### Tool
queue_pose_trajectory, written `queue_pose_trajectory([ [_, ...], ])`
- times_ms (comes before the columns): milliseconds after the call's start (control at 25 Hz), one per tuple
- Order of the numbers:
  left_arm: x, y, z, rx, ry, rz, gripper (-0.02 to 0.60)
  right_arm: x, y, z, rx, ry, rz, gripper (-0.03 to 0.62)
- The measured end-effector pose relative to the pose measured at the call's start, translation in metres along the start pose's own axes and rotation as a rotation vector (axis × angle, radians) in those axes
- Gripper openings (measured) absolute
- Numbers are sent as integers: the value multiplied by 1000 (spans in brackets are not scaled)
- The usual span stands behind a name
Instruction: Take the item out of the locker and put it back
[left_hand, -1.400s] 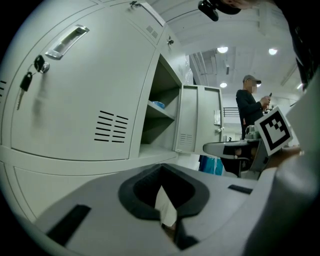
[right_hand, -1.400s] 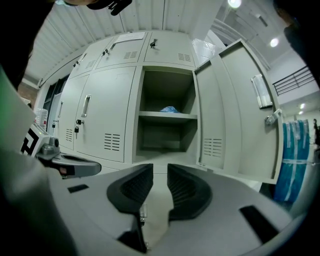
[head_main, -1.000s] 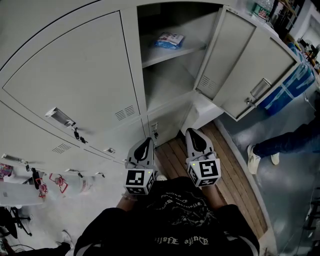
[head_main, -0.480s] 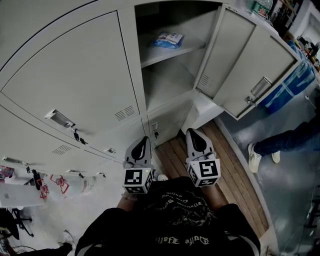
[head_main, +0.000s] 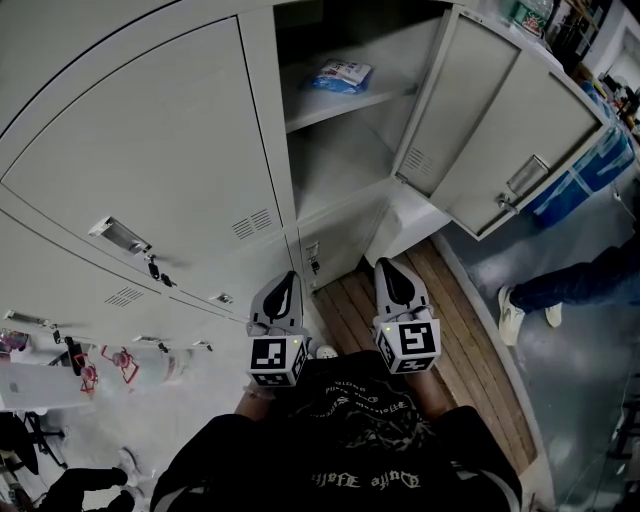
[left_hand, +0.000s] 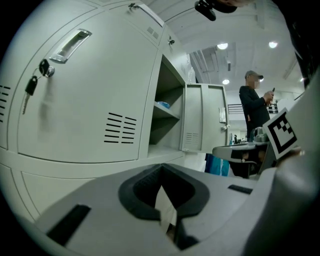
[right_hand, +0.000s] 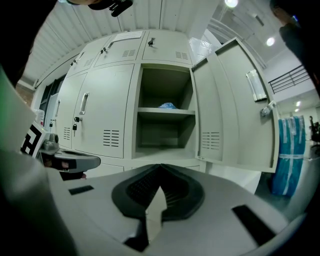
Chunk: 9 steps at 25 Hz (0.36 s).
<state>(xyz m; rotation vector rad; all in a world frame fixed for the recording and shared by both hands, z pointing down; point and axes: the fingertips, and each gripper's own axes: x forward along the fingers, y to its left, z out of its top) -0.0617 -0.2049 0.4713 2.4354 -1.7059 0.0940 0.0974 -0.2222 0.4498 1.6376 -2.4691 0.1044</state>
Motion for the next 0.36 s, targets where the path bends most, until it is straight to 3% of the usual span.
queue_pose_trajectory([
  [360, 4, 9, 4, 1, -10, 25, 6, 3, -1, -4, 2, 17, 10, 3],
])
